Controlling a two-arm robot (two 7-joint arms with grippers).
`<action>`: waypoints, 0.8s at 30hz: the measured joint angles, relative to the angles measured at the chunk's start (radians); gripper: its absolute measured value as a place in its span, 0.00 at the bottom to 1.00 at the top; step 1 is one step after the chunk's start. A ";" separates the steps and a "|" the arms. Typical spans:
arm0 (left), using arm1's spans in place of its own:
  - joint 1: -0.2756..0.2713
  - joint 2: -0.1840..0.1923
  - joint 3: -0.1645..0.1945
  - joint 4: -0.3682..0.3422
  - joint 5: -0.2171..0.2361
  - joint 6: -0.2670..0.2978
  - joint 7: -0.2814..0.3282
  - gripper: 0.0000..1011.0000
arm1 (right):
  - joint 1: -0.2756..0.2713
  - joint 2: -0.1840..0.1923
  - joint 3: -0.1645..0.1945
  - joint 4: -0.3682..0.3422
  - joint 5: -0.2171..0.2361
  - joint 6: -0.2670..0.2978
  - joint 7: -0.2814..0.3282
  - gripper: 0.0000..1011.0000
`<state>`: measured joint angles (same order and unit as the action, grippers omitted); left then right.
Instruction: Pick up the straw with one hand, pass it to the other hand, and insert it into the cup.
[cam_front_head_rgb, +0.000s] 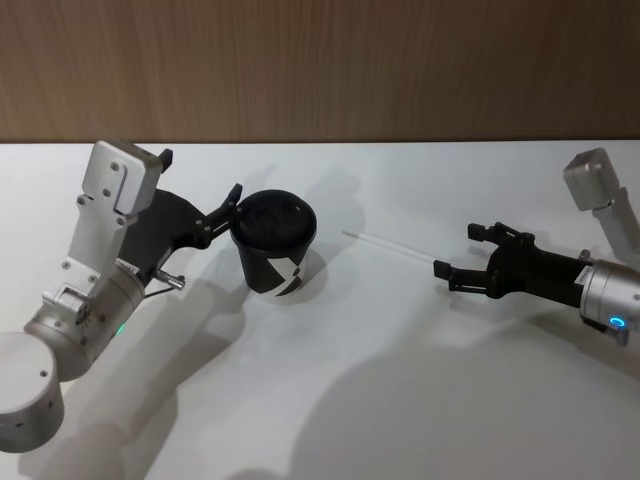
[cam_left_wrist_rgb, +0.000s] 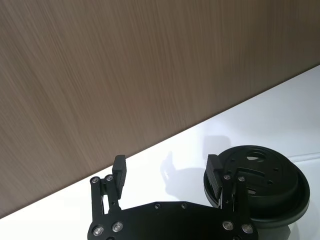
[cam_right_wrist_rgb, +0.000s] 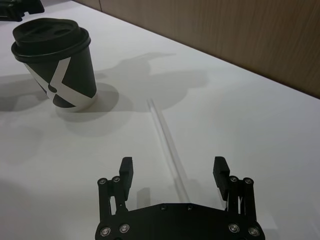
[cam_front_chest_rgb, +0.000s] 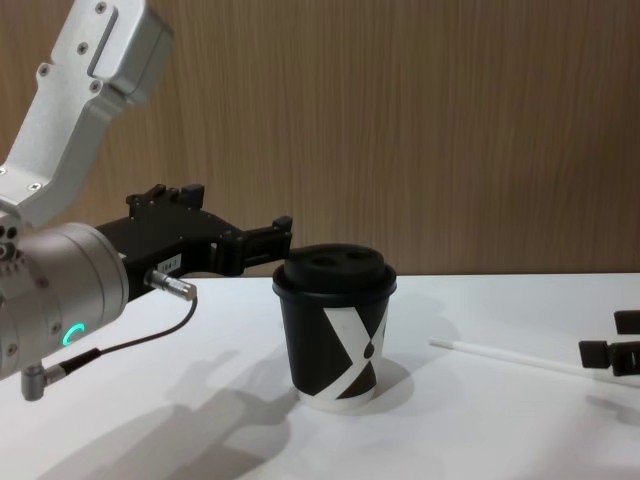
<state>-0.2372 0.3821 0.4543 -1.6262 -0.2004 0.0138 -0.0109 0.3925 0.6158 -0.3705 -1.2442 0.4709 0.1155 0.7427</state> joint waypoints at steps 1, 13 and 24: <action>0.000 0.000 0.000 0.000 0.000 0.000 0.000 0.99 | 0.003 -0.002 -0.002 0.006 0.000 -0.003 0.001 0.99; 0.000 0.000 0.000 0.000 0.000 0.000 0.000 0.99 | 0.033 -0.019 -0.026 0.064 0.001 -0.031 0.017 0.99; 0.000 0.000 0.000 0.000 0.000 0.000 0.000 0.99 | 0.060 -0.032 -0.051 0.108 -0.011 -0.065 0.028 0.99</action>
<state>-0.2371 0.3821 0.4542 -1.6263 -0.2004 0.0138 -0.0109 0.4521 0.5842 -0.4218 -1.1359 0.4599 0.0507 0.7707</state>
